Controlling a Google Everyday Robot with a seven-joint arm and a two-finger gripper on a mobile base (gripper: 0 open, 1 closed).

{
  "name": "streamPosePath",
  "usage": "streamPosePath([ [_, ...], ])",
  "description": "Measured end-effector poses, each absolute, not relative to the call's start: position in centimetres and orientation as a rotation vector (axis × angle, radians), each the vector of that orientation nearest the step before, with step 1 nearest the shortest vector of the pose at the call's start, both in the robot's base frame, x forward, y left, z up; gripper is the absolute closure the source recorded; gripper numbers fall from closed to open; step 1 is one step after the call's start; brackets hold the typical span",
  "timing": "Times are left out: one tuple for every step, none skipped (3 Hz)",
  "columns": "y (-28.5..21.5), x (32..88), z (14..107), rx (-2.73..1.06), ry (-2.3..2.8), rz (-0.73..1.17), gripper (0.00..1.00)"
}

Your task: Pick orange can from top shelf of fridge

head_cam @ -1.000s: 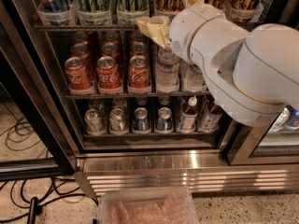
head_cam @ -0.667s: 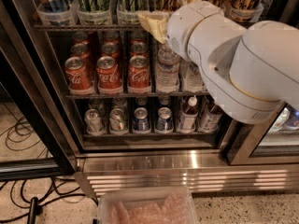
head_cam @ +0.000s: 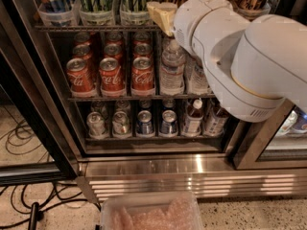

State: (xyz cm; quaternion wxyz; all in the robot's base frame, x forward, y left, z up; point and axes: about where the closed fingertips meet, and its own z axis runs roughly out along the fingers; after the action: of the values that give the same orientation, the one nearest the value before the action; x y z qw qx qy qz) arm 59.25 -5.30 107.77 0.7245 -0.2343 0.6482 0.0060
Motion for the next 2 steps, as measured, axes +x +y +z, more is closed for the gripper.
streamPosePath([
  [-6.10,59.17,107.83,-0.490,1.442,-0.023,0.40],
  [-6.39,59.47,107.54,-0.473,1.455,-0.040,0.40],
])
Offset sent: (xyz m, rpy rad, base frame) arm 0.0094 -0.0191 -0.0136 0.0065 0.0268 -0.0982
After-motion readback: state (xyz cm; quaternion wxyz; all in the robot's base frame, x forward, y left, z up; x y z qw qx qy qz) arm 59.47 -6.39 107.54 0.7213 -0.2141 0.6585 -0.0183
